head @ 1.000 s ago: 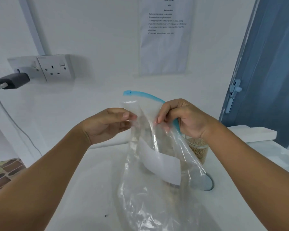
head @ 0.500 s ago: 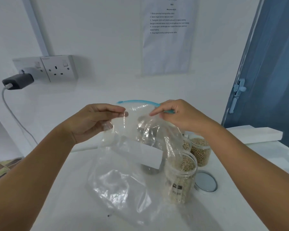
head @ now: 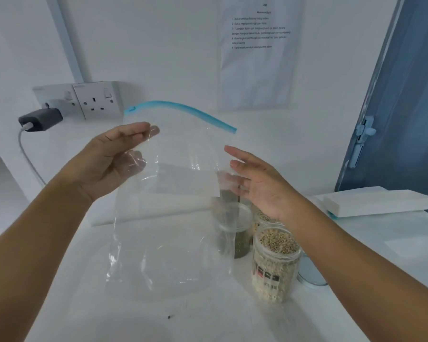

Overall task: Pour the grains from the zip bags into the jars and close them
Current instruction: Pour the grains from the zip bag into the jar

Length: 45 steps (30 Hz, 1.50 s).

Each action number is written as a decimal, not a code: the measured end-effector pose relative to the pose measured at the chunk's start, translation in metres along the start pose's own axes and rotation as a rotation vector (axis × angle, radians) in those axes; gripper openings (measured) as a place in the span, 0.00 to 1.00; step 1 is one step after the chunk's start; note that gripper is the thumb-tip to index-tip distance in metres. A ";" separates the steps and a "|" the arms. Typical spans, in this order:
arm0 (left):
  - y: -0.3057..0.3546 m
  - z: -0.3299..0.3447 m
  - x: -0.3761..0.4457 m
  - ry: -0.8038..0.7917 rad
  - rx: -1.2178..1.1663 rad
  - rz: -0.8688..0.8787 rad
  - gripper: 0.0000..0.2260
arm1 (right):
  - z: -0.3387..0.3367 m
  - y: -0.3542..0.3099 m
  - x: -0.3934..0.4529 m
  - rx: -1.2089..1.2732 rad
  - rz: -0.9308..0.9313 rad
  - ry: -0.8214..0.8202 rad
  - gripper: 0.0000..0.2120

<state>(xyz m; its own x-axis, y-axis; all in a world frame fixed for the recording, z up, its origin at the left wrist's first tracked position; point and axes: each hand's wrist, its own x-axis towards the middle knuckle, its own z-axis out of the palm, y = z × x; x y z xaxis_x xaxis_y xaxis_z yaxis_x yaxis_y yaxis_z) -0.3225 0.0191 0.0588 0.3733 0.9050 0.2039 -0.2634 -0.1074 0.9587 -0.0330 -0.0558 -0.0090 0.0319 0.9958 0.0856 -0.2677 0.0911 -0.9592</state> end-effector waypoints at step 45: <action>-0.082 0.308 0.004 0.066 -0.303 -0.426 0.40 | -0.312 -0.092 -0.100 0.156 0.252 0.162 0.14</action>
<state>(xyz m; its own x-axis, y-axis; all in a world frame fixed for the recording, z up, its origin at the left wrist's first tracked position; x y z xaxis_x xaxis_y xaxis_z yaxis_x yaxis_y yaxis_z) -0.0256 -0.0956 0.0424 0.4495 0.8673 -0.2138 -0.3490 0.3908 0.8518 0.2890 -0.1662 -0.0132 0.0957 0.9741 -0.2049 -0.4306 -0.1451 -0.8908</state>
